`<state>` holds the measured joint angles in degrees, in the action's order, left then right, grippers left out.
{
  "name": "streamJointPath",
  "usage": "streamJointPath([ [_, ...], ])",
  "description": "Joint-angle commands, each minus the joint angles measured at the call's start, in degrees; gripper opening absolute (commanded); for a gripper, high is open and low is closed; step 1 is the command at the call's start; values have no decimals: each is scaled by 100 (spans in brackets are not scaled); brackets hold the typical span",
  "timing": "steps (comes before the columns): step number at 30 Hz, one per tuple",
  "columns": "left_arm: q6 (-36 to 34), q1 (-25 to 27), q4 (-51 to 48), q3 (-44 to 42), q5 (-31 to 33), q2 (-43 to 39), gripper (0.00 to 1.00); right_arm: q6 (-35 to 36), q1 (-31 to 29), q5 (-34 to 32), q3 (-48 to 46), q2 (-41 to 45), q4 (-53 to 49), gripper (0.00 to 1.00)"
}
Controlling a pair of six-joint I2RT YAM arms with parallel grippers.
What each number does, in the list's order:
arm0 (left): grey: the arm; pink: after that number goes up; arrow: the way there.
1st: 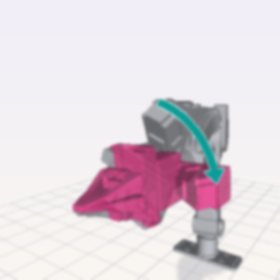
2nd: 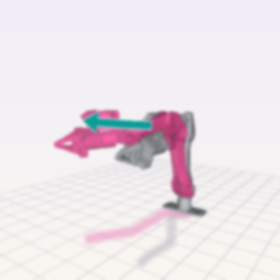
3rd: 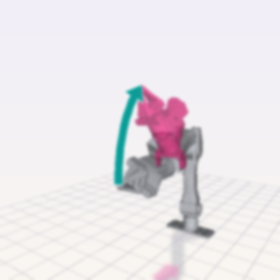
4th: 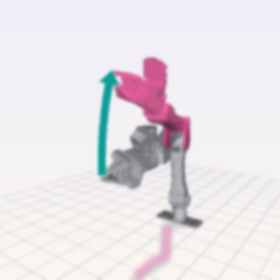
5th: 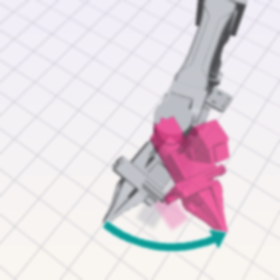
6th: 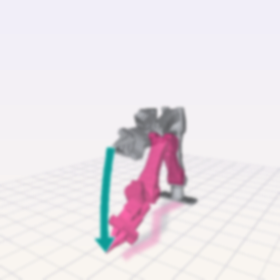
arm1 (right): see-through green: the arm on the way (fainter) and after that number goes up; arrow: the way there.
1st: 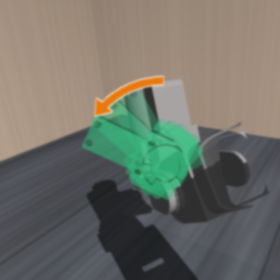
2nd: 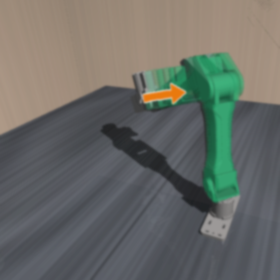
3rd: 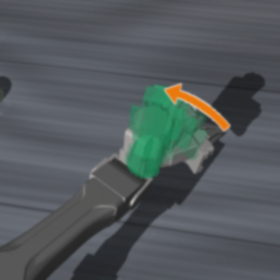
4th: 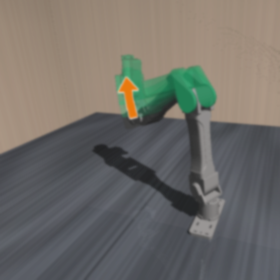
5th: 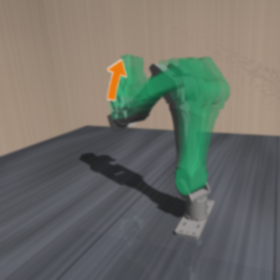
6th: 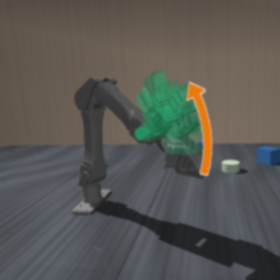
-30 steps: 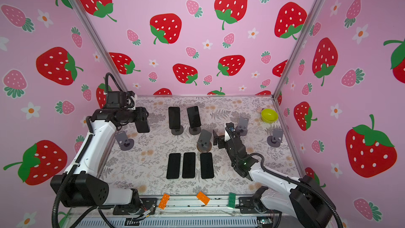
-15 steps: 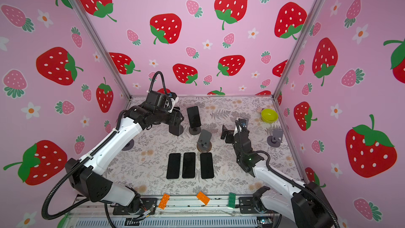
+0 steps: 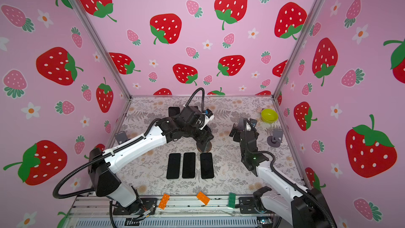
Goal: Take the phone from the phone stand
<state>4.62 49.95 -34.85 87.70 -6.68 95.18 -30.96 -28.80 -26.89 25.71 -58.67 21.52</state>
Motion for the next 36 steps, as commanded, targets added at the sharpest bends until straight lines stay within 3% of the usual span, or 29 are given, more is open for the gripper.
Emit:
streamJointPath([
  [1,70,232,261,378,-225,228,55,-420,386,-86,-131,220,-164,100],
  [11,-671,945,727,893,-515,1325,53,-1412,1861,998,-275,513,-584,100],
  [16,-832,1087,372,1593,-601,2172,52,-1664,2430,1400,-451,858,-808,99],
  [21,-1153,1349,427,1730,-515,2662,52,-1727,2709,1502,-661,1084,-926,100],
  [27,-1497,1586,169,1838,46,3088,52,-1674,2724,1444,-714,1152,-1123,100],
  [36,-1774,1623,189,1540,281,3256,54,-1558,2764,1409,-577,1087,-1253,100],
])
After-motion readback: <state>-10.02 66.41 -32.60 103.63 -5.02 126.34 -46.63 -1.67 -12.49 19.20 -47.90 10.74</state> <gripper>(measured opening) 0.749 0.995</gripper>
